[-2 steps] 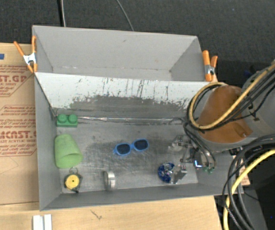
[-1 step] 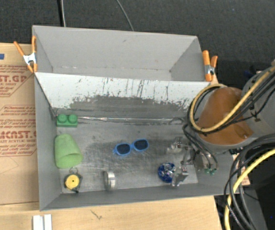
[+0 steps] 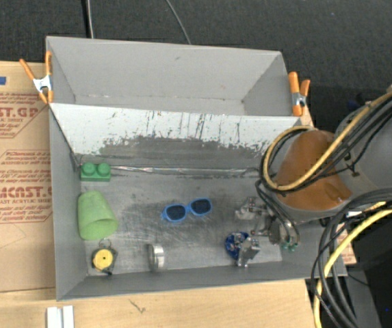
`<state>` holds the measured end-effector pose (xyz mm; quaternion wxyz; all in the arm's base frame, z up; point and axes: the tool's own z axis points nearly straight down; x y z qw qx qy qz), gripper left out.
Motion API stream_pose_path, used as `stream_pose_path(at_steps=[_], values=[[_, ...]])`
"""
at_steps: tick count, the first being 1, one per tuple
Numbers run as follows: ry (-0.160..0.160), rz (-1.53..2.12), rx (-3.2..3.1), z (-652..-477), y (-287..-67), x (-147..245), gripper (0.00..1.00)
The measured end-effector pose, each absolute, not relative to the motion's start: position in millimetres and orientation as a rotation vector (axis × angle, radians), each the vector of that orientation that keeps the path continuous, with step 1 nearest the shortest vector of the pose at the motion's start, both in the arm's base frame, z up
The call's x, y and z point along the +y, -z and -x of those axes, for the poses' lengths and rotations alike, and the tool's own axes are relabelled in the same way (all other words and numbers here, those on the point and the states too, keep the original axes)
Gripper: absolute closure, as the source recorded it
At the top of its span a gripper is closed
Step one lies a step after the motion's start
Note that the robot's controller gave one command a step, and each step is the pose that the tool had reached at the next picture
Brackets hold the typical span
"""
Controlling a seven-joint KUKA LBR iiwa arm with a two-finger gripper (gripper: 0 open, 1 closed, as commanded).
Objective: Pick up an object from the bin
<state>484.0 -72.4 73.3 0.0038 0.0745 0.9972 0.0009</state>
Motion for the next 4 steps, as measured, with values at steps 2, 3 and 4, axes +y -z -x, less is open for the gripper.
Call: stream_pose_path(at_steps=[2, 3, 4], values=[[0.002, -0.233, 3.115, -488.9, -77, -72, 1.00], [-0.001, -0.234, 3.131, -489.3, -87, -72, 1.00], [-0.001, -0.234, 3.132, -489.5, -93, -71, 1.00]])
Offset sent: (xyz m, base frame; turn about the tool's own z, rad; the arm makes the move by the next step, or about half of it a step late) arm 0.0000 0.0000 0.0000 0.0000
